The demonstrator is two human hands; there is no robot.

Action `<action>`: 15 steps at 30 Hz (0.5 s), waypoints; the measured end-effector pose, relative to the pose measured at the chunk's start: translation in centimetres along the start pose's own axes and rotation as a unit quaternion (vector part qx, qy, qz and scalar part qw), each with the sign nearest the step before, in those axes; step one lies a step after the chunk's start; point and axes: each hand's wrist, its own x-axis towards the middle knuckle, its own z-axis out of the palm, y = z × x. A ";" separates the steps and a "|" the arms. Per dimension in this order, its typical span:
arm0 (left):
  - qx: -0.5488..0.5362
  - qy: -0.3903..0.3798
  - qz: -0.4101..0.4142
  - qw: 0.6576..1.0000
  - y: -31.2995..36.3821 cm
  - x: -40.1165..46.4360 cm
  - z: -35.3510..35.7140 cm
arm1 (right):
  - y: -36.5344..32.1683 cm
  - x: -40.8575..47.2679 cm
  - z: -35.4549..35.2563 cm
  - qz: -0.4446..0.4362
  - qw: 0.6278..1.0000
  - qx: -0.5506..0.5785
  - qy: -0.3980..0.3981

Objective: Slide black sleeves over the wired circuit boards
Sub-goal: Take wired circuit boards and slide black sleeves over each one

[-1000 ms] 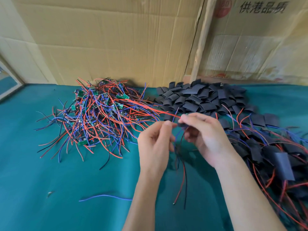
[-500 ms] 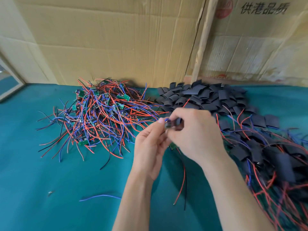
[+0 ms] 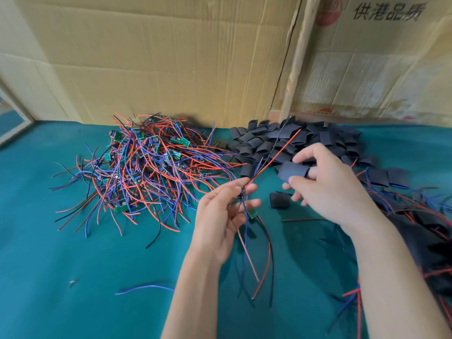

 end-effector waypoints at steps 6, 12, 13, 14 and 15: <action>0.098 -0.047 -0.021 0.994 -0.4 -0.2 0.7 | -1.0 -0.2 1.1 -0.039 0.999 -0.016 -0.015; 0.216 -0.032 0.050 0.975 -1.1 -0.3 0.8 | -1.2 -0.1 2.0 -0.074 0.996 0.009 -0.055; 0.221 -0.032 0.059 0.973 -1.1 -0.3 0.8 | -1.2 -0.1 2.0 -0.080 0.995 0.012 -0.054; 0.223 -0.033 0.068 0.972 -1.1 -0.3 0.8 | -1.2 -0.2 2.0 -0.087 0.995 0.016 -0.048; 0.222 -0.033 0.073 0.972 -1.0 -0.4 0.8 | -1.2 -0.1 2.0 -0.091 0.995 0.025 -0.042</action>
